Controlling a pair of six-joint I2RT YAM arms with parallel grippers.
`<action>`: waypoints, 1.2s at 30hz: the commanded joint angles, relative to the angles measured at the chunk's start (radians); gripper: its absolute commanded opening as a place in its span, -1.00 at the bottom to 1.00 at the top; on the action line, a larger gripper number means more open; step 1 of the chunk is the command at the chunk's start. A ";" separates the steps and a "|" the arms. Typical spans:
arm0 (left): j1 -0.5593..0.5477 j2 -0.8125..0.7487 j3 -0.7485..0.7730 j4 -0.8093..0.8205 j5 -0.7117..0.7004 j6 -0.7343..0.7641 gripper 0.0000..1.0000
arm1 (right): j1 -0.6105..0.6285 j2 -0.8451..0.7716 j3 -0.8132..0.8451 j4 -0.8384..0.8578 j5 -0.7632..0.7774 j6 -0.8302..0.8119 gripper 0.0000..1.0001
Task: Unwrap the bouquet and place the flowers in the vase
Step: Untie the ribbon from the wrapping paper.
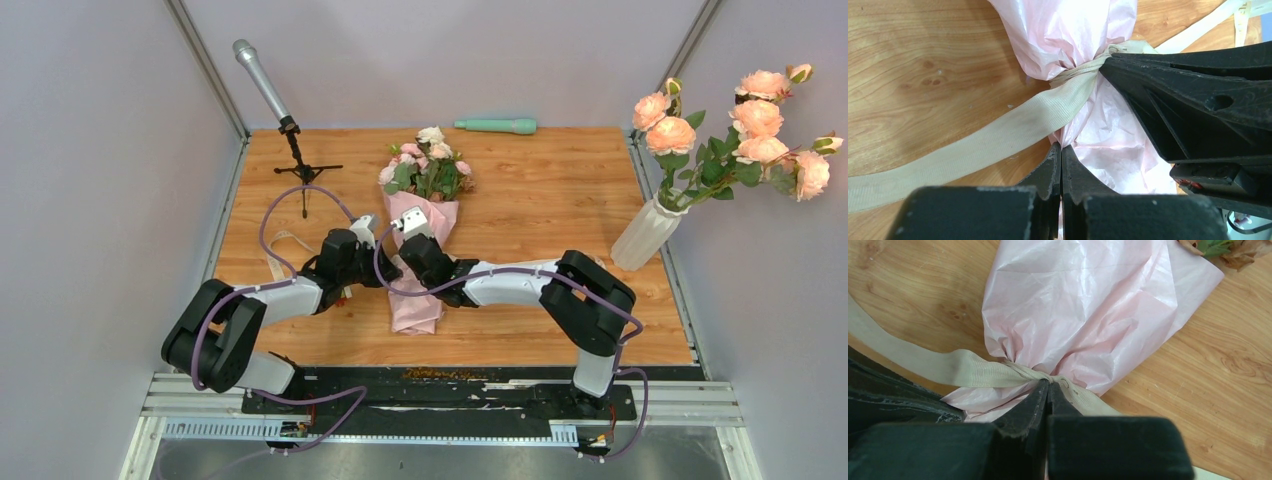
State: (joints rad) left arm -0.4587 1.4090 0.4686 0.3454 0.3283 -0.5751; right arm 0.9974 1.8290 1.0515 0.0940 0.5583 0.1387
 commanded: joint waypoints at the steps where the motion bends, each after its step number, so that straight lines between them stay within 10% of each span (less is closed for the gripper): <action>1: -0.001 0.006 -0.008 -0.022 -0.010 0.003 -1.00 | -0.029 -0.051 -0.006 -0.078 0.183 0.068 -1.00; 20: 0.000 -0.009 -0.009 -0.044 -0.032 -0.010 -1.00 | -0.039 -0.153 -0.094 -0.113 0.148 0.121 -0.94; 36: 0.000 -0.053 0.016 -0.110 -0.030 0.039 -1.00 | -0.189 -0.351 -0.158 -0.062 -0.481 -0.019 -0.19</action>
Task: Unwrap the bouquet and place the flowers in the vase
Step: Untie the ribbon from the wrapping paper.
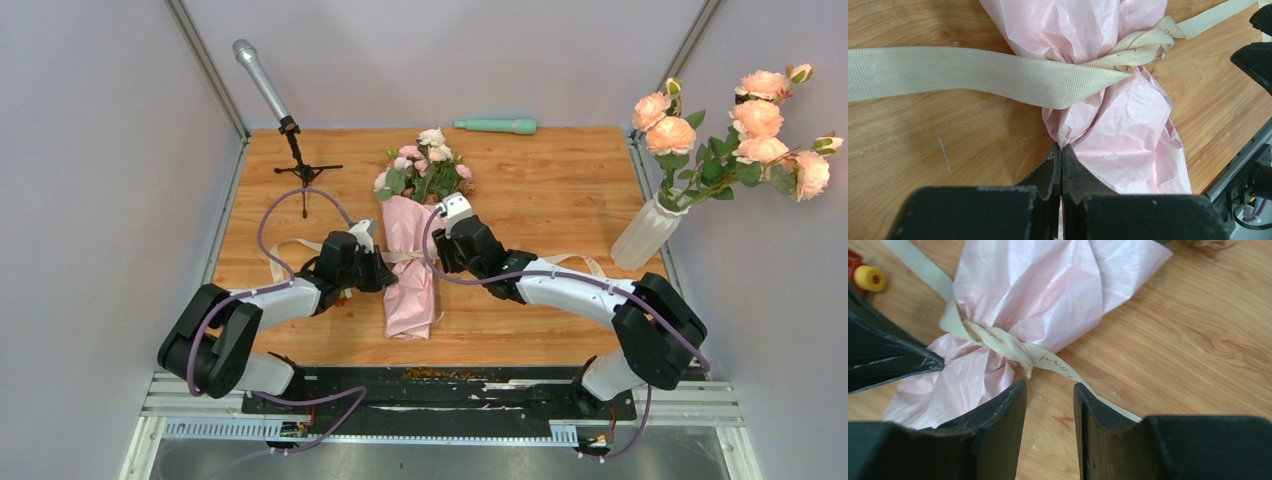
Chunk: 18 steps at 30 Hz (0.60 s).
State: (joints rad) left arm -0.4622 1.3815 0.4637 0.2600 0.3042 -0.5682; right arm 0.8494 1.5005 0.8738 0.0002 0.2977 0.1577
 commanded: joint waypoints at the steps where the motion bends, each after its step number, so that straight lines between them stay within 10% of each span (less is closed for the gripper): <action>1: 0.003 -0.027 0.021 -0.024 -0.005 0.033 -1.00 | -0.057 -0.015 0.030 0.031 -0.264 -0.039 -0.18; 18: 0.004 -0.020 0.026 -0.031 0.001 0.041 -1.00 | -0.102 0.217 0.240 -0.034 -0.466 -0.104 -0.29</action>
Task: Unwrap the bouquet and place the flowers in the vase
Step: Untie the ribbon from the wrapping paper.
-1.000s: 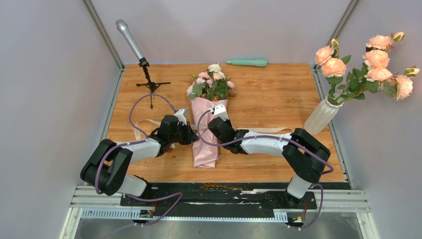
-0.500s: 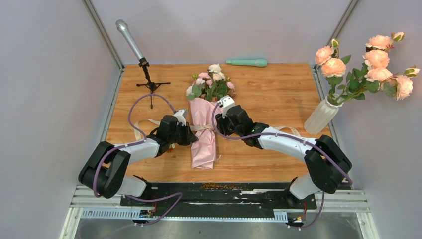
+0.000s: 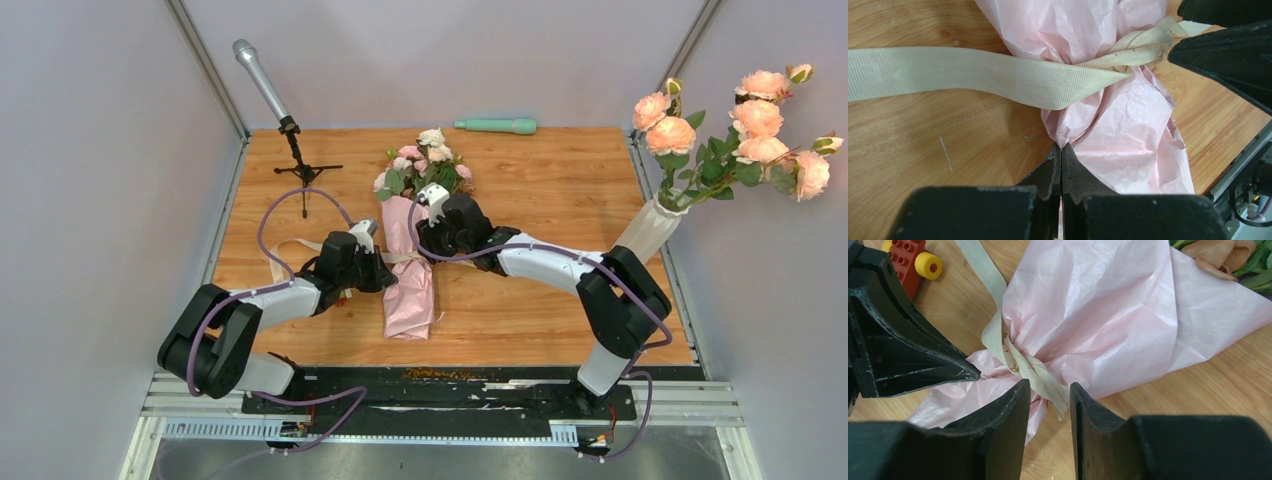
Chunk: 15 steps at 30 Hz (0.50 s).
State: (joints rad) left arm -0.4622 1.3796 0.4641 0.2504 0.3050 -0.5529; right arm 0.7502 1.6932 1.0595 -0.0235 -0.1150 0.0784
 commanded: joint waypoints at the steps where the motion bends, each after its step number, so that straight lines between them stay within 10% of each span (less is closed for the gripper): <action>1: 0.004 -0.017 0.026 -0.021 0.001 0.025 -1.00 | -0.003 0.031 0.057 -0.009 -0.058 -0.025 -0.29; 15: 0.003 -0.007 0.032 -0.022 0.003 0.028 -1.00 | -0.003 0.084 0.084 -0.016 -0.068 -0.034 -0.75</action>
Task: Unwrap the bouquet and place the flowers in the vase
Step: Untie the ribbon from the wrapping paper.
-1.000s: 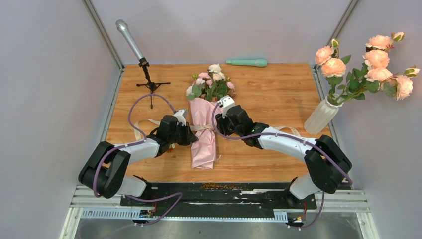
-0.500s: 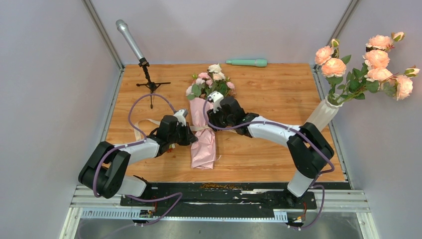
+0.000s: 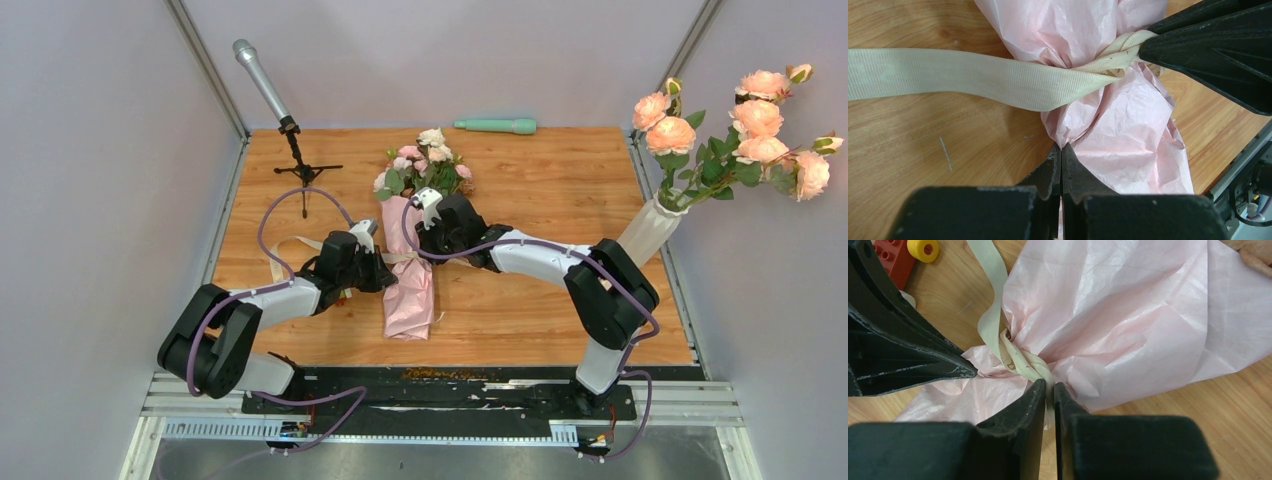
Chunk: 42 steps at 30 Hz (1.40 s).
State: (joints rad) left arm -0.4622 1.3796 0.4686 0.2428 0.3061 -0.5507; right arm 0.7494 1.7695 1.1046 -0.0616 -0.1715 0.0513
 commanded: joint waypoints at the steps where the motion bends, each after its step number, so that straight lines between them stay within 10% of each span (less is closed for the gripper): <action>1: 0.003 -0.007 0.027 -0.015 0.001 0.026 -1.00 | -0.003 0.005 0.035 0.023 -0.009 -0.007 -0.77; 30: 0.007 -0.051 0.052 -0.124 -0.081 0.041 -1.00 | -0.001 -0.318 -0.377 0.194 0.271 0.231 -0.99; 42: 0.007 -0.203 0.197 -0.404 -0.173 0.161 0.33 | -0.001 -0.324 -0.384 0.217 0.232 0.252 -1.00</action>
State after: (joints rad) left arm -0.4603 1.2461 0.5907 -0.0441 0.1905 -0.4580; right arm 0.7494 1.4681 0.7174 0.0967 0.0765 0.2756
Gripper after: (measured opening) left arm 0.607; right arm 0.010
